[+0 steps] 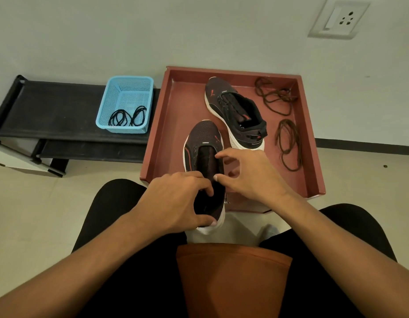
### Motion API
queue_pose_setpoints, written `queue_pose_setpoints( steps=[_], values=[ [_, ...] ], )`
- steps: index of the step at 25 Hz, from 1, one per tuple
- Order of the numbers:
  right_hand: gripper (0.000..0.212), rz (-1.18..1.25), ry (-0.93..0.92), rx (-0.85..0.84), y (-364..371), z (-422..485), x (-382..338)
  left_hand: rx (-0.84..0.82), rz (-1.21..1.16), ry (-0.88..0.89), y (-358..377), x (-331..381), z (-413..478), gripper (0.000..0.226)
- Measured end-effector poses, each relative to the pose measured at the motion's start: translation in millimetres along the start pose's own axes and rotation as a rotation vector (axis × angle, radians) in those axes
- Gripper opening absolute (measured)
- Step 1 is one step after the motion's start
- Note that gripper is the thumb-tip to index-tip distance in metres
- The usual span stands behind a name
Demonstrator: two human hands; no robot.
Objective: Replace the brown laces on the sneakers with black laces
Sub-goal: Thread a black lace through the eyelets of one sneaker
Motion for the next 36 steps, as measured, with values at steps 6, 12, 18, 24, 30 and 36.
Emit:
queue_pose_setpoints(
  steps=[6,12,18,24,30,36],
  values=[
    [0.046,0.012,0.029,0.031,0,8,-1,0.068,-0.061,-0.072,4,-7,5,0.048],
    [0.045,-0.003,0.041,0.086,-2,30,0,0.167,-0.101,-0.107,-4,-16,15,0.038],
    [0.043,-0.051,0.017,0.12,-7,31,-5,0.253,-0.204,-0.095,-11,-19,13,0.044],
    [0.041,0.129,-0.194,0.234,-33,33,-61,0.553,-0.504,-0.108,-55,-63,2,0.032],
    [0.03,0.181,-0.312,0.163,-12,73,-114,0.674,-0.538,-0.234,-62,-125,-17,0.02],
    [0.021,0.013,-0.371,-0.011,76,220,-163,0.729,-0.364,-0.471,-61,-262,18,0.013]
  ],
)
Point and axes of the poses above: each hand's wrist, its own z-axis towards the middle knuckle, its own y-axis out of the palm, x = y × z, the point moved 5 cm from there along z, towards the middle knuckle, and after that the axes turned 1 degree about z, right-handed, at the moved point
